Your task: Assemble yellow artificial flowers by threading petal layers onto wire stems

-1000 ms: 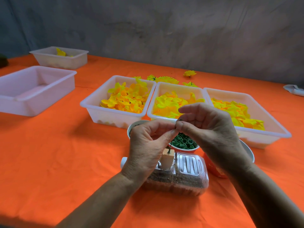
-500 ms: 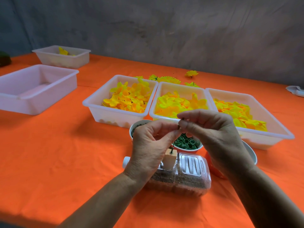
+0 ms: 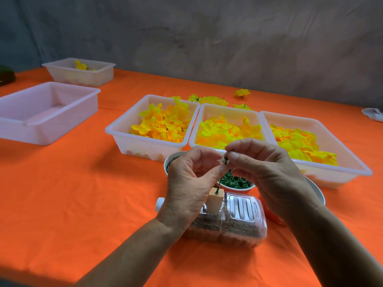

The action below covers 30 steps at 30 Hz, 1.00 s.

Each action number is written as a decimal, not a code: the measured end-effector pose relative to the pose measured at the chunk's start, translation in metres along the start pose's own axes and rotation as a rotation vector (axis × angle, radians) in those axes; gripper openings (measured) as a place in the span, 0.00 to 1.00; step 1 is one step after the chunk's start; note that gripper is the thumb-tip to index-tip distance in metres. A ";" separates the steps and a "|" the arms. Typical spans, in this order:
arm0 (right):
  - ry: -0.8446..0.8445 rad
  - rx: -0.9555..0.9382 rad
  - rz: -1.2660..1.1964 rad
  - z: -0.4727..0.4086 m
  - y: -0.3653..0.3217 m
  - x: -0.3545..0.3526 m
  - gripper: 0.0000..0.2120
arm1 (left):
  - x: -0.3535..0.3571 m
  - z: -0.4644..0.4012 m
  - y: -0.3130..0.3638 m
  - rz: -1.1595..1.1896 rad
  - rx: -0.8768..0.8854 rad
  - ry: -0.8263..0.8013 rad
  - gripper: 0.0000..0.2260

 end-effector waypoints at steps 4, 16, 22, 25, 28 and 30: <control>-0.033 -0.129 0.047 0.002 -0.004 0.004 0.06 | 0.001 -0.001 0.001 -0.013 0.013 0.002 0.10; 0.045 0.060 -0.061 -0.001 0.003 -0.001 0.06 | 0.000 0.000 -0.002 -0.013 0.021 -0.004 0.09; 0.033 0.155 -0.143 -0.002 0.005 -0.001 0.05 | 0.001 0.000 0.001 0.003 0.011 0.000 0.06; 0.033 0.136 -0.126 -0.001 0.005 -0.002 0.05 | 0.001 0.000 0.002 -0.003 0.010 -0.005 0.07; 0.036 0.113 -0.098 -0.001 0.005 -0.002 0.05 | 0.001 0.000 0.001 -0.008 0.010 -0.008 0.06; 0.030 0.094 -0.067 0.000 0.004 -0.002 0.05 | 0.001 0.000 0.000 -0.011 0.010 -0.007 0.07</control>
Point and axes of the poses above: each hand's wrist, its own z-axis away from the middle knuckle, its own x-axis out of the palm, y = z × x, the point moved 4 cm from there along -z, towards the middle knuckle, and after that the axes turned 13 degrees about -z, right-handed, at the moved point
